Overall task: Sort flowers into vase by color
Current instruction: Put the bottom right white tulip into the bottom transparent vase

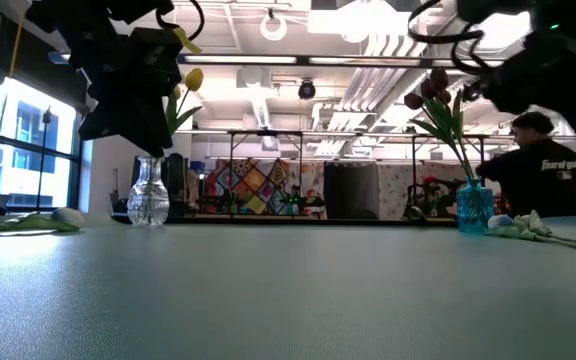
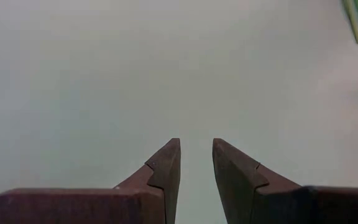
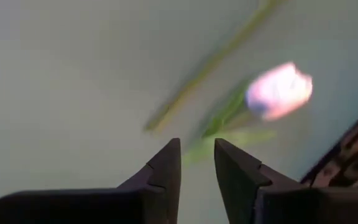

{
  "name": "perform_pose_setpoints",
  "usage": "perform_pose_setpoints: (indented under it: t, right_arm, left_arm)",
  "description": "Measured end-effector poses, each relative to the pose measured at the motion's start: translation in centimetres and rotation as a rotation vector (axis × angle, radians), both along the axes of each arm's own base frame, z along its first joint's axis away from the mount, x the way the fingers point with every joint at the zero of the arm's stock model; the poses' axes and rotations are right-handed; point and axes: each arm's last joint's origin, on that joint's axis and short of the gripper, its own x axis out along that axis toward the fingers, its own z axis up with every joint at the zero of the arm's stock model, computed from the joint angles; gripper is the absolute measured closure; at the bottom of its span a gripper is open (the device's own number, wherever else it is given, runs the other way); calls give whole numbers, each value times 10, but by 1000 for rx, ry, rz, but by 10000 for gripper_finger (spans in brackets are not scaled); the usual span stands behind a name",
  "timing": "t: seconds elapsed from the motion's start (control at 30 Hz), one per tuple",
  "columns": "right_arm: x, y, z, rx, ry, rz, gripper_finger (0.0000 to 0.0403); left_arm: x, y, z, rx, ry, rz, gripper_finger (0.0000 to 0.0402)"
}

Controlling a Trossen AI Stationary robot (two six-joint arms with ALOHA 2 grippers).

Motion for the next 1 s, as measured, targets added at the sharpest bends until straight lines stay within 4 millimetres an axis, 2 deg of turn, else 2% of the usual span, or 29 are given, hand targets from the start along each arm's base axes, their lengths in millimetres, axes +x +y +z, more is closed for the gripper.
perform_pose_setpoints:
  t: [0.13, 0.47, 0.57, 0.73, 1.0]
  right_arm:
    - [-4, 19, -2, -1, -14, -34, 325]
    - [-18, 63, -24, 41, -94, -208, 325]
    - [-23, 70, -33, 39, -112, -257, 325]
    - [-36, 76, -53, 7, -46, -312, 325]
    - [-37, 76, -66, 15, -130, -365, 325]
  left_arm:
    - [0, 1, 0, 39, 1, -20, 321]
    - [0, 7, 0, 70, 4, -32, 321]
    - [0, 7, 0, 80, 5, -45, 321]
    - [2, 10, 1, 89, -7, -44, 321]
    - [2, 10, 2, 89, -14, -42, 321]
